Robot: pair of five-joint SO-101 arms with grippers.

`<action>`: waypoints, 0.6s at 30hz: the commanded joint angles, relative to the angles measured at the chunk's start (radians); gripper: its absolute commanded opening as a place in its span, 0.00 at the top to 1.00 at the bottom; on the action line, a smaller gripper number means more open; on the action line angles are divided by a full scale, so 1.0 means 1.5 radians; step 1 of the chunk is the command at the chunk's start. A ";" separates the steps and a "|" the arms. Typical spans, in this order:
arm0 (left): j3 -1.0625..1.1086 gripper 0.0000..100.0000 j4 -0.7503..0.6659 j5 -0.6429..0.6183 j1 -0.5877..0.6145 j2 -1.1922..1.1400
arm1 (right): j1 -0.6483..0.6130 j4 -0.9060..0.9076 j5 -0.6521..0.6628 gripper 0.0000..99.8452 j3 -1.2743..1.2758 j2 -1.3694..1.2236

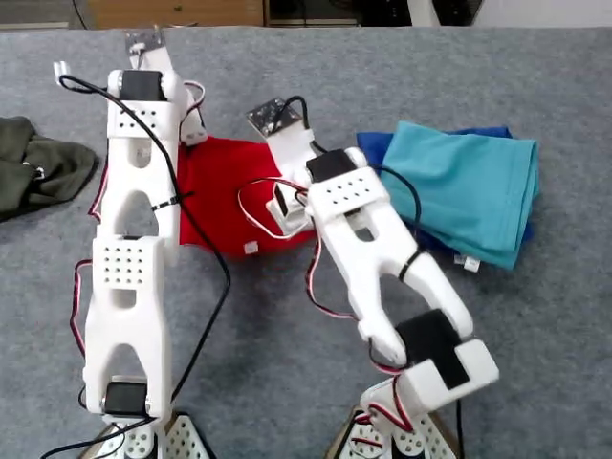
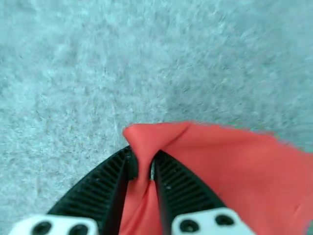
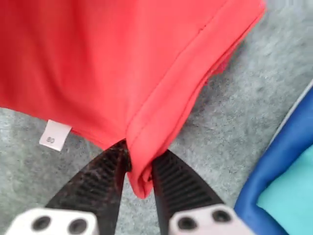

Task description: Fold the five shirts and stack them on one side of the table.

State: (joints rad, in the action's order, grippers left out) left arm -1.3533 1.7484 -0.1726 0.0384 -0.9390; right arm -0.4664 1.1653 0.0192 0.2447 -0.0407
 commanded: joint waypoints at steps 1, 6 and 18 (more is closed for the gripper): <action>-0.001 0.98 0.007 0.001 -0.002 0.069 | 0.015 -0.001 0.000 1.00 -0.036 0.043; 0.000 0.98 0.007 0.001 0.006 0.072 | 0.027 -0.001 0.000 1.00 -0.077 0.017; -0.006 0.98 -0.005 0.001 0.052 -0.048 | 0.054 0.003 0.000 1.00 -0.203 -0.208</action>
State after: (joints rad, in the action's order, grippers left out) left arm -1.3487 1.7484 -0.1726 0.0783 -0.9820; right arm -0.3974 1.1653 0.0192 0.0146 -0.3061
